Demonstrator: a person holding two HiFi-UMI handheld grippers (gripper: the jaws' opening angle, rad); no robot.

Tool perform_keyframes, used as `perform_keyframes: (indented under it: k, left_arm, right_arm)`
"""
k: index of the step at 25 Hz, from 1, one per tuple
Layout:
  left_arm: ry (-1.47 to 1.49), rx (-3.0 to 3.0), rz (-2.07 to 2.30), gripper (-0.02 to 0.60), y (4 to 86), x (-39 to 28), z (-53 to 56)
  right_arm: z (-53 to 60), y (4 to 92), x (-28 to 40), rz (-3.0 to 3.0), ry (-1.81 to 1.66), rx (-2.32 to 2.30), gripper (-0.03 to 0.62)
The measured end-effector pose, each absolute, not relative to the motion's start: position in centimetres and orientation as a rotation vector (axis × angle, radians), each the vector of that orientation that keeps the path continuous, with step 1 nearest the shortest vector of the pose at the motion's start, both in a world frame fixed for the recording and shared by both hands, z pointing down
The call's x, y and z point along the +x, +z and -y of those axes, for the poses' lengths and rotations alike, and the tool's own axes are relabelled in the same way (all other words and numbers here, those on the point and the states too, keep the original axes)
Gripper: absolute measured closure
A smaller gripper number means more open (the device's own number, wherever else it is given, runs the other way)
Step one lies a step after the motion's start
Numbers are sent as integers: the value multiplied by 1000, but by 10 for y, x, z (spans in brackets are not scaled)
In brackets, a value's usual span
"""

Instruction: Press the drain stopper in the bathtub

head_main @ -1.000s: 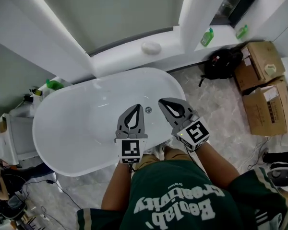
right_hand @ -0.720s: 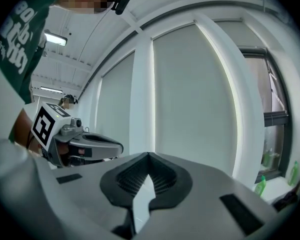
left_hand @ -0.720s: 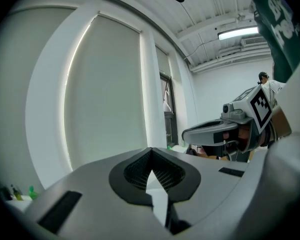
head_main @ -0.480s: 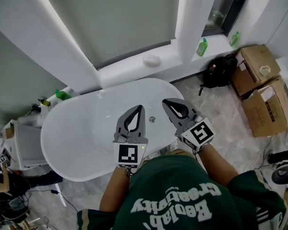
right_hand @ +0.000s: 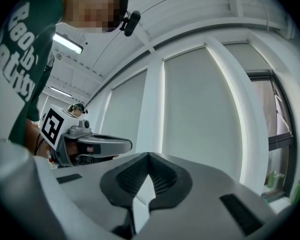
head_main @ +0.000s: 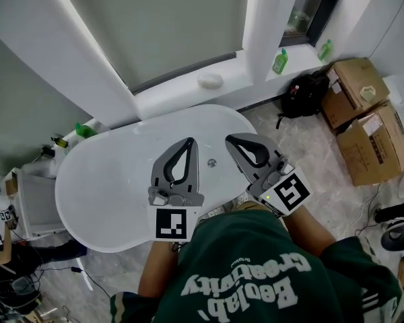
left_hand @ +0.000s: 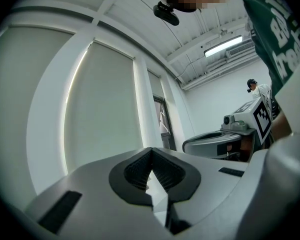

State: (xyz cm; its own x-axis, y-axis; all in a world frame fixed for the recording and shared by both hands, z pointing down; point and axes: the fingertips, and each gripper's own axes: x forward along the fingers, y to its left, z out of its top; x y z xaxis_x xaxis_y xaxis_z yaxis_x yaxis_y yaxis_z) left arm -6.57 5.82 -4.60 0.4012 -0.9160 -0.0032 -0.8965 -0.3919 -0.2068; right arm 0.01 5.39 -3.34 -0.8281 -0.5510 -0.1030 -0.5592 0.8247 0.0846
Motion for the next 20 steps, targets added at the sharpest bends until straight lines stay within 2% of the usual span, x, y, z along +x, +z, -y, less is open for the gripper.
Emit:
perform_keyframes:
  k: [20]
  left_arm:
    - [-212,-2460,-1585,574,-44,-82,-49]
  right_arm:
    - [-54,-41,-29,-2951,188,-870,579]
